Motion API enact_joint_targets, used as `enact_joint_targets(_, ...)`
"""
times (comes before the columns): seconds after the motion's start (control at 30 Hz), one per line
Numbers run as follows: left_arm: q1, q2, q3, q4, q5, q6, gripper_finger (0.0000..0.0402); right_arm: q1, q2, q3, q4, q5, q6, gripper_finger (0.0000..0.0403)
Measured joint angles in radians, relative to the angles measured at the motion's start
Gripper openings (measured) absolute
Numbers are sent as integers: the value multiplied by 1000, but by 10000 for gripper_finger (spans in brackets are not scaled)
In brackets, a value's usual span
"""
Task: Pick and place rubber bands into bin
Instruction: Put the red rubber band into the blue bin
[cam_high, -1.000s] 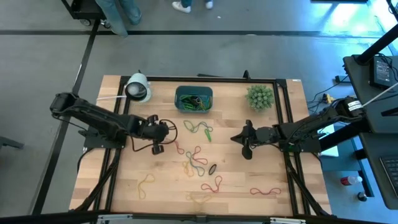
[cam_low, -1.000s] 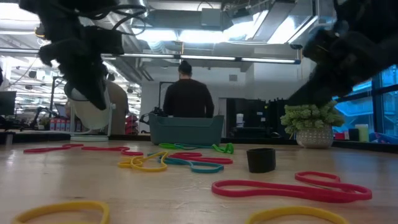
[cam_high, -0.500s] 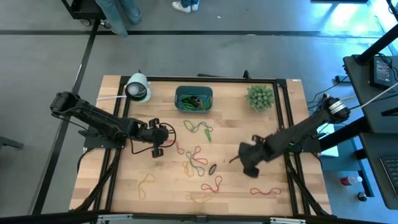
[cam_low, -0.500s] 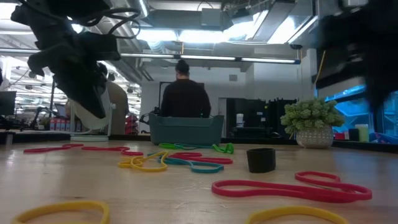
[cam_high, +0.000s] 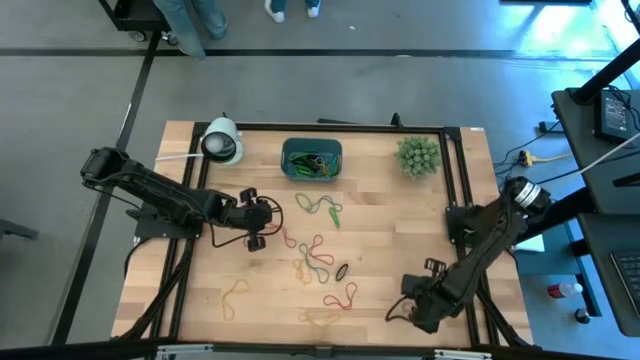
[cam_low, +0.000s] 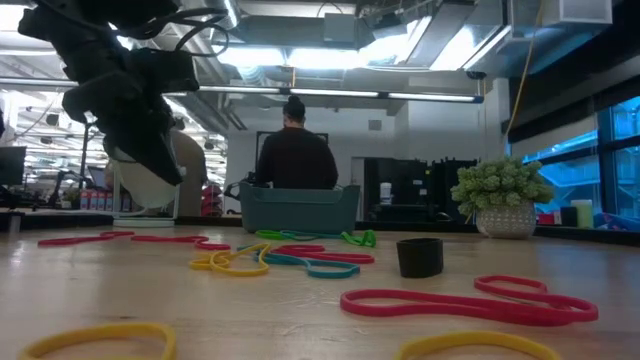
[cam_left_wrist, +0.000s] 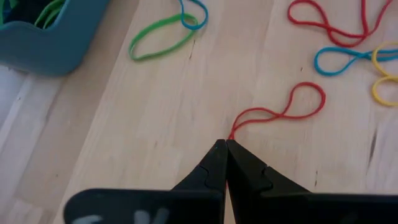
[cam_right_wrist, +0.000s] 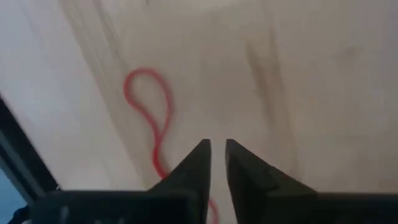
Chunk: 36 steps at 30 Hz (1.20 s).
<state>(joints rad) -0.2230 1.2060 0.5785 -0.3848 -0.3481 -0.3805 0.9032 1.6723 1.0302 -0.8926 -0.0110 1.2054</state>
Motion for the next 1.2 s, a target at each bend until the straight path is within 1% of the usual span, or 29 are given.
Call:
enact_joint_targets(0.07, 0, 0, 0, 6, 0, 0, 1, 13, 21, -3, 33, -19, 20, 79)
enact_joint_targets(0.23, 0, 0, 0, 19, 0, 0, 2, 30, 62, -3, 107, -19, 25, 114)
enact_joint_targets(0.43, 0, 0, 0, 20, -2, 0, 2, 32, 105, -3, 151, -19, 24, 120)
enact_joint_targets(0.53, 0, 0, 0, 20, -2, 0, 3, 32, 133, -2, 156, -20, 22, 105)
enact_joint_targets(0.6, 0, 0, 0, 23, -3, 0, 1, 32, 150, 0, 157, -21, 19, 77)
enact_joint_targets(0.7, 0, 1, 0, 23, -4, 1, 1, 30, 157, 0, 166, -31, -20, 18)
enact_joint_targets(0.73, 0, 1, 0, 23, -3, 4, 2, 28, 153, 0, 167, -36, -34, 11)
enact_joint_targets(0.83, 0, 1, 0, 23, -2, 8, 3, 14, 126, -3, 162, -50, -37, 8)
enact_joint_targets(0.93, 0, 1, 0, 23, -1, 7, 1, -2, 73, -8, 107, -43, -40, 4)
enact_joint_targets(1.0, 0, 1, 0, 23, -1, 7, 1, -16, 23, -6, 75, -13, -37, 3)
enact_joint_targets(1.1, 0, 1, 0, 23, 0, -33, 4, -47, -42, -6, -2, 49, -40, 2)
enact_joint_targets(1.2, 0, 1, 0, 23, 0, -51, 5, -106, -108, -5, -46, 96, -79, 2)
